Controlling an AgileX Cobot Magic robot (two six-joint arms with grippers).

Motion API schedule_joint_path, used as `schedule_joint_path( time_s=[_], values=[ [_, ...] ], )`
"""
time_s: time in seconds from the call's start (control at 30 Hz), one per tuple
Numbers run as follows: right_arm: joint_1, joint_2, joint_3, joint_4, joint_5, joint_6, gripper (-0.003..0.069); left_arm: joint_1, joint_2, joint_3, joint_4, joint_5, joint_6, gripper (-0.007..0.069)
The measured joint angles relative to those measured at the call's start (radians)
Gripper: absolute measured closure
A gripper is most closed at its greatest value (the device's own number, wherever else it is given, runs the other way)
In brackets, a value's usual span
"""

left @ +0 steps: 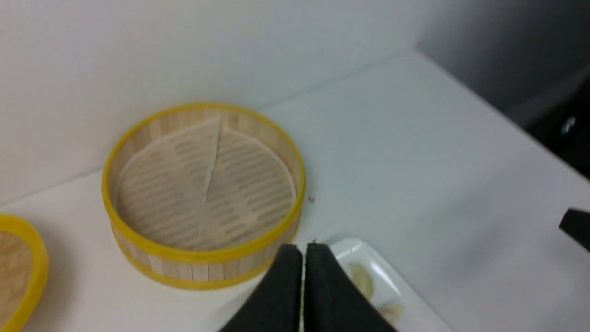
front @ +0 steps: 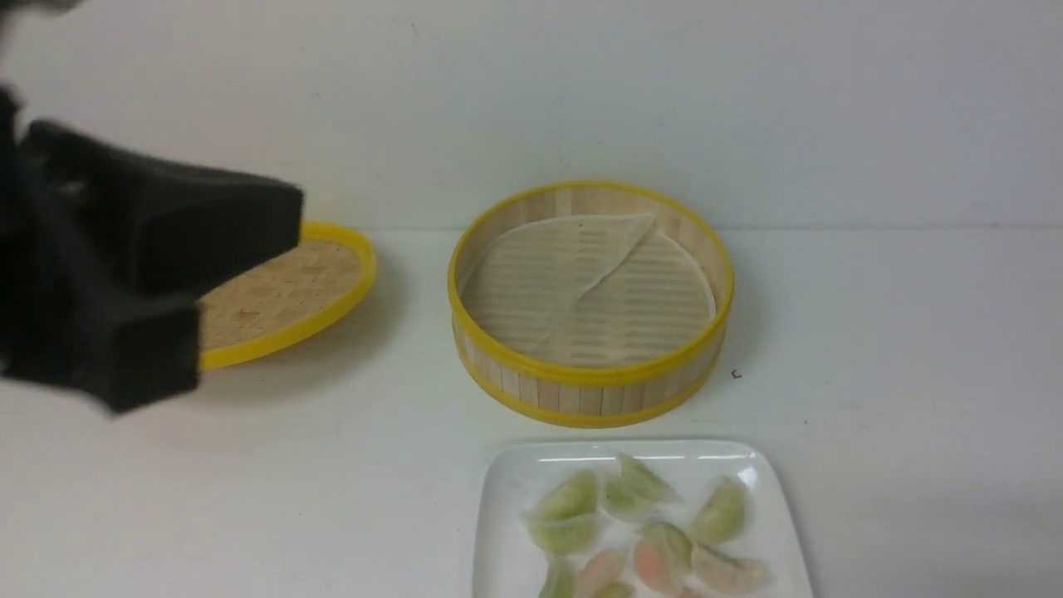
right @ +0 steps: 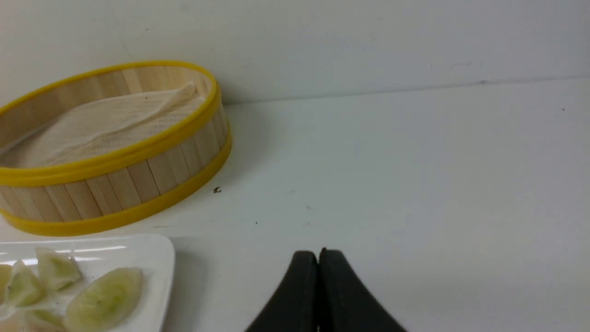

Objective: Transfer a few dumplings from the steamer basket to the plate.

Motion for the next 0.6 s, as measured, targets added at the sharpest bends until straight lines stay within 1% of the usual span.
schedule_joint_path(
  time_s=[0.07, 0.1, 0.23, 0.43, 0.6],
  values=[
    [0.000, 0.000, 0.000, 0.000, 0.000, 0.000, 0.0674, 0.000, -0.100, 0.135, 0.000, -0.094, -0.010, 0.0631],
    [0.000, 0.000, 0.000, 0.000, 0.000, 0.000, 0.0674, 0.000, -0.132, 0.176, -0.001, -0.116, -0.012, 0.0631],
    [0.000, 0.000, 0.000, 0.000, 0.000, 0.000, 0.0674, 0.000, -0.252, 0.337, -0.001, -0.148, -0.027, 0.0631],
    [0.000, 0.000, 0.000, 0.000, 0.000, 0.000, 0.0674, 0.000, -0.348, 0.440, -0.001, -0.152, -0.037, 0.0631],
    [0.000, 0.000, 0.000, 0.000, 0.000, 0.000, 0.0674, 0.000, -0.359, 0.458, 0.009, -0.151, -0.036, 0.0631]
  ],
)
